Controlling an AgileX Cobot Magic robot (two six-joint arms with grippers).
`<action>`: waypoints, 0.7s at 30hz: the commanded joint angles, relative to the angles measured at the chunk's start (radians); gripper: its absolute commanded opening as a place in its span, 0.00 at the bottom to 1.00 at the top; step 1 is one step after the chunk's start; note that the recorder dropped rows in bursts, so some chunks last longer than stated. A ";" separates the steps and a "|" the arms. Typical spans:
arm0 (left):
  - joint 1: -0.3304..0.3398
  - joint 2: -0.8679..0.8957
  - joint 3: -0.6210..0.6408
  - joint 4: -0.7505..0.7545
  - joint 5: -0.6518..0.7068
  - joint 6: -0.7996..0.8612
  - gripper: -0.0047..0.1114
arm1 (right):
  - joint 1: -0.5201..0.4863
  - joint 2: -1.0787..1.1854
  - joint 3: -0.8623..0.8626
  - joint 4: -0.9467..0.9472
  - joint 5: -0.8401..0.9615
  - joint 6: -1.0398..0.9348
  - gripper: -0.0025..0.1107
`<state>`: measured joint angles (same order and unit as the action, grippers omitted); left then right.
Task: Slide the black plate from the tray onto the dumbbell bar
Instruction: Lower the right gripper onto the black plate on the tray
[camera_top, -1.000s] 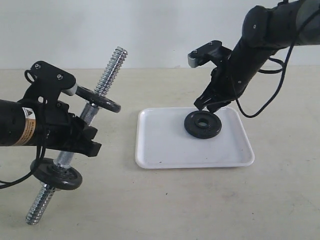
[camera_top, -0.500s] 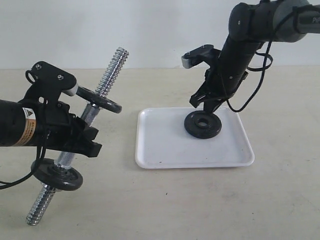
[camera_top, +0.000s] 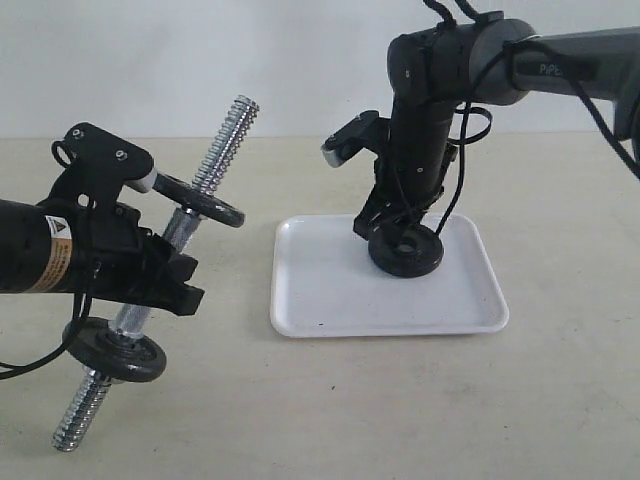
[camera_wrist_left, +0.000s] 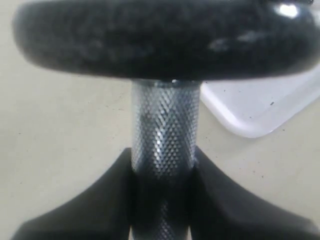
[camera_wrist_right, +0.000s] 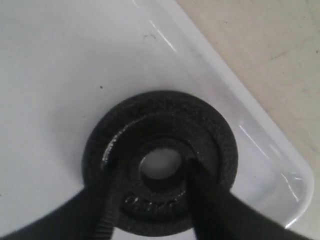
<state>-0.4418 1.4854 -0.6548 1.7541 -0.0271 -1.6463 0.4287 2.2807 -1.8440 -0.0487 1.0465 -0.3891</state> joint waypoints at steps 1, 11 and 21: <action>0.000 -0.058 -0.037 -0.010 0.019 -0.002 0.08 | 0.001 0.011 -0.011 -0.113 -0.002 0.091 0.73; 0.000 -0.058 -0.037 -0.010 0.017 0.002 0.08 | 0.001 0.012 -0.011 -0.124 0.000 0.113 0.71; 0.000 -0.058 -0.037 -0.010 -0.003 0.002 0.08 | -0.001 0.015 -0.018 0.014 0.034 -0.013 0.67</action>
<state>-0.4418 1.4854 -0.6548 1.7559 -0.0424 -1.6409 0.4287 2.2953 -1.8498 -0.0466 1.0718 -0.3702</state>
